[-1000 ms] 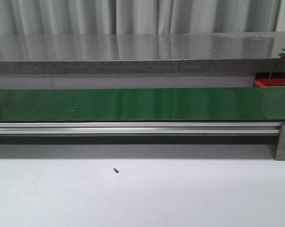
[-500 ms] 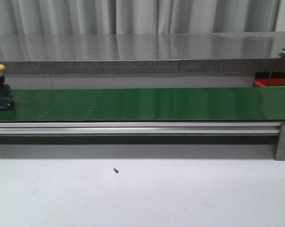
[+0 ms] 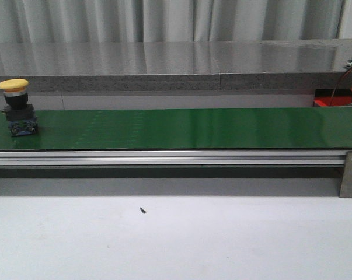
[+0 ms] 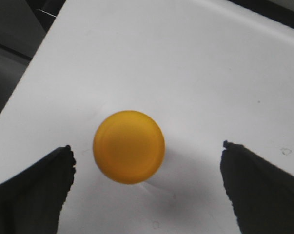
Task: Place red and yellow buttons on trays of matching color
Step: 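Grasp a second yellow button on the table with the left gripper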
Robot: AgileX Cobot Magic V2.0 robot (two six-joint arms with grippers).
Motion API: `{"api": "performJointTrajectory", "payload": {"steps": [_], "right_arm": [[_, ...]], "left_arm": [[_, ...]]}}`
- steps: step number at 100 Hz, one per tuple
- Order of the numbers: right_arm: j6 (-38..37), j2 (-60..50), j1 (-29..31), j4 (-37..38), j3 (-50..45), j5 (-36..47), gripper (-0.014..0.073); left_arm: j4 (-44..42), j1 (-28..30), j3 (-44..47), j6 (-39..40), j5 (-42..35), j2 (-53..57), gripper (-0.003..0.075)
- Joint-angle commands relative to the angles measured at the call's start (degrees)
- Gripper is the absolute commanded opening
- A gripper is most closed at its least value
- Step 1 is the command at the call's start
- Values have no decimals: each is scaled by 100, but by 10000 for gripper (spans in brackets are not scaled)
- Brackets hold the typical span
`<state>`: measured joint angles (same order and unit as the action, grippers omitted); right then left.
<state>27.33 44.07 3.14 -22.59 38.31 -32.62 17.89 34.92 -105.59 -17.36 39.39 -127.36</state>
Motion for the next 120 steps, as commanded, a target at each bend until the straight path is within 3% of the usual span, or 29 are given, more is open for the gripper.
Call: {"api": "performJointTrajectory", "payload": {"steps": [1, 50, 64, 92, 100, 120], "right_arm": [[15, -4, -4, -69, 165, 368, -69], [15, -4, -4, -69, 165, 366, -69], [15, -4, -4, -69, 165, 371, -69], [15, -4, -4, -69, 165, 365, -69], [15, -4, -4, -69, 165, 365, -69], [15, -4, -4, -69, 165, 354, -69]], "left_arm": [[86, 52, -238, 25, -373, 248, 599], [340, 41, -759, 25, -467, -271, 587], [340, 41, -759, 25, -476, -271, 482], [492, 41, -759, 25, -351, -244, 130], [505, 41, -759, 25, -181, -136, 95], [628, 41, -759, 25, 501, 442, 92]]}}
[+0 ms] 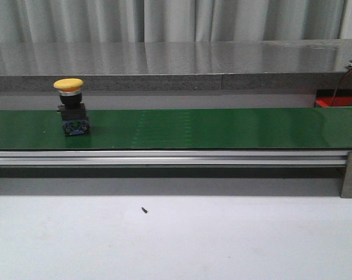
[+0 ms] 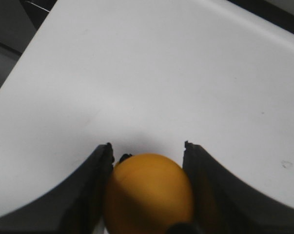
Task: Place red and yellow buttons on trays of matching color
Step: 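Grasp a second yellow button on the table with the left gripper, then place the second yellow button on the belt and open the left gripper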
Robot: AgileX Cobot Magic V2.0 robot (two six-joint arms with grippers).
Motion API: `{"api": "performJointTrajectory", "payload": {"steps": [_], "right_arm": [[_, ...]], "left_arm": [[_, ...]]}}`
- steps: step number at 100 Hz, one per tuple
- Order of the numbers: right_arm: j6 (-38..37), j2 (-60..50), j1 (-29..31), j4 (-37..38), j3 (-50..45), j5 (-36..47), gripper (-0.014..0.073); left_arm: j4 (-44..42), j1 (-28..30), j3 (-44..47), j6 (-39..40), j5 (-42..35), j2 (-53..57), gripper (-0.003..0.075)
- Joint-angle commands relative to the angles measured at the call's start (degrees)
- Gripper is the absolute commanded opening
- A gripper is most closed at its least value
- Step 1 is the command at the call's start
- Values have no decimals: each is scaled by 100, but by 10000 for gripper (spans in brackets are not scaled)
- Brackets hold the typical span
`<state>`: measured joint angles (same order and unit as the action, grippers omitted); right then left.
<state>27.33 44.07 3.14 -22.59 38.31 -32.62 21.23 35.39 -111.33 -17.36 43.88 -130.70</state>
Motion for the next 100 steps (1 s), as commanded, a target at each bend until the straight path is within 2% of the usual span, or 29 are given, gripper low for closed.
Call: {"api": "performJointTrajectory", "payload": {"steps": [1, 14, 32, 63, 81, 100], "right_arm": [[15, -4, -4, -69, 165, 348, -69], [15, -4, -4, -69, 165, 334, -69], [15, -4, -4, -69, 165, 326, -69], [15, -4, -4, -69, 165, 290, -69], [15, -4, -4, -69, 165, 290, -69], [15, -4, -4, -69, 165, 284, -69]], "left_arm": [[322, -7, -185, 25, 71, 804, 92], [864, -28, -185, 9, 511, 1398, 92], [904, -288, 320, -65, 761, 2288, 92], [904, -948, 2610, -372, -376, 4165, 92], [904, -1294, 3481, -455, -527, 4322, 92], [904, -1512, 4109, -600, -1122, 4322, 92]]}}
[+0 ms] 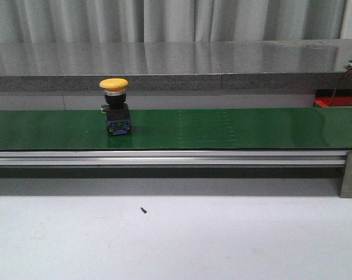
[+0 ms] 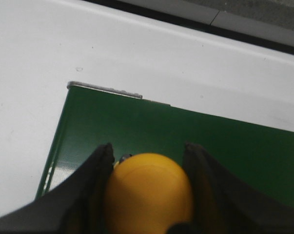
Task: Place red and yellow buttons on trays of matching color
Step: 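Place the second yellow button on the belt and open the left gripper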
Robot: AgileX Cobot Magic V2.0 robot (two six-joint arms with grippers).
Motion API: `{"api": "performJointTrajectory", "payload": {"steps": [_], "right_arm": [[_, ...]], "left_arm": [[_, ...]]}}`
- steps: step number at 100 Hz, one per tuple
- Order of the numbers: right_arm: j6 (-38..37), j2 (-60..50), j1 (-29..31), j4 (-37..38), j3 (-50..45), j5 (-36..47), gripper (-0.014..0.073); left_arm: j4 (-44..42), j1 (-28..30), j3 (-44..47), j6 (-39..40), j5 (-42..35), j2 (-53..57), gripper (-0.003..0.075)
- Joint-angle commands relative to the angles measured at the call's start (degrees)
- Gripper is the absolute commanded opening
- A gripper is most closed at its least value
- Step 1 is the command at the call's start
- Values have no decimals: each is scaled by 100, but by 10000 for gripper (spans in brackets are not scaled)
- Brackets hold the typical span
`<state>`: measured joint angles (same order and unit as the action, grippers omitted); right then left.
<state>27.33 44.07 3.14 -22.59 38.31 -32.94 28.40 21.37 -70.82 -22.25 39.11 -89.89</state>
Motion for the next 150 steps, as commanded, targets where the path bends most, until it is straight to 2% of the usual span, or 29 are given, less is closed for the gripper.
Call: {"api": "performJointTrajectory", "payload": {"steps": [1, 15, 38, 43, 50, 55, 58, 62, 69, 74, 105, 119, 134, 141, 150], "right_arm": [[15, -4, -4, -69, 165, 317, -69], [15, -4, -4, -69, 165, 317, -69], [15, -4, -4, -69, 165, 323, -69], [15, -4, -4, -69, 165, 317, -69], [15, -4, -4, -69, 165, 317, -69], [15, -4, -4, -69, 165, 317, -69], [15, -4, -4, -69, 165, 317, -69], [15, -4, -4, -69, 165, 317, -69], [15, -4, -4, -69, 165, 322, -69], [15, -4, -4, -69, 165, 322, -69], [15, -4, -4, -69, 165, 300, -69], [15, -4, -4, -69, 165, 271, -69], [15, -4, -4, -69, 165, 275, -69], [15, -4, -4, -69, 165, 275, -69], [15, -4, -4, -69, 165, 275, -69]], "left_arm": [[187, -111, 97, -132, -710, 241, 93], [187, -207, 389, -132, -1211, 179, 93], [196, -267, 440, -132, -1304, -228, 133], [196, -281, 440, -132, -1304, -307, 174], [196, -314, 440, -132, -1304, -349, 272], [196, -337, 440, -132, -1304, -349, 372], [196, -349, 440, -132, -1304, -335, 398], [199, -376, 440, -132, -1304, -310, 491], [221, -426, 427, -132, -1304, -245, 573], [221, -469, 427, -132, -1304, -167, 599], [221, -670, 506, -132, -1131, 1107, 600], [343, -695, 987, -320, -1294, 2107, 600], [520, -1016, 1702, -631, -1565, 3293, 598], [520, -1191, 2019, -631, -1565, 3790, 571], [520, -1351, 2413, -631, -1565, 4357, 475]]}}
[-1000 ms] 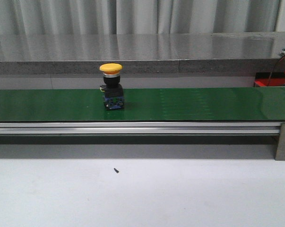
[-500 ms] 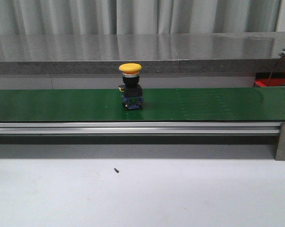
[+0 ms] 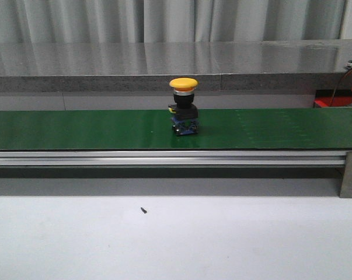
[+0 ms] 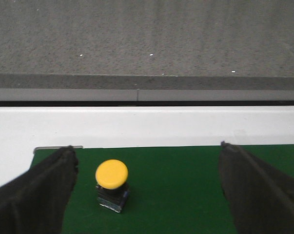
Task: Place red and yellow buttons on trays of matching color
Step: 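Place the second yellow button on the belt and open the left gripper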
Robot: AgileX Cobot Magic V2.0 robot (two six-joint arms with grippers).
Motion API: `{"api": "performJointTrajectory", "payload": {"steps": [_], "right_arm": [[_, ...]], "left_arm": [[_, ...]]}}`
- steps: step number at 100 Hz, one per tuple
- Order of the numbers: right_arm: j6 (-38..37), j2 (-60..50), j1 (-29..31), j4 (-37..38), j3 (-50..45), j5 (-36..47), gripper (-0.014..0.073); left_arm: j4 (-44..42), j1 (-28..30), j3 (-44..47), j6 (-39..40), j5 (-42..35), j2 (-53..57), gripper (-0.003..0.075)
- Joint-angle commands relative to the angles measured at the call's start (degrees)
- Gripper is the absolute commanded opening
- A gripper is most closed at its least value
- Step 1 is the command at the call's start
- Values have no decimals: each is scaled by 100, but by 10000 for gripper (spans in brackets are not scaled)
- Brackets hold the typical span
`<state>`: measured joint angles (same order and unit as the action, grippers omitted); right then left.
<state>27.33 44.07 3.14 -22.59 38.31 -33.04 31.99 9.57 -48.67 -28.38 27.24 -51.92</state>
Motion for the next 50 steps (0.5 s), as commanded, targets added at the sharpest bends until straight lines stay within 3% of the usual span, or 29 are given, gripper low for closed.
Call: {"api": "performJointTrajectory", "payload": {"steps": [1, 28, 44, 50], "right_arm": [[15, -4, -4, -69, 165, 285, -69], [15, -4, -4, -279, 165, 285, -69], [15, -4, -4, -544, 165, 296, -60], [15, -4, -4, -618, 165, 264, -18]], "left_arm": [[161, -170, 263, -18, -378, 601, 456], [136, -196, 1432, -18, -410, 1878, -22], [136, -196, 1828, -18, -410, 2147, -19], [136, -196, 1853, -18, -398, 2145, -19]]}}
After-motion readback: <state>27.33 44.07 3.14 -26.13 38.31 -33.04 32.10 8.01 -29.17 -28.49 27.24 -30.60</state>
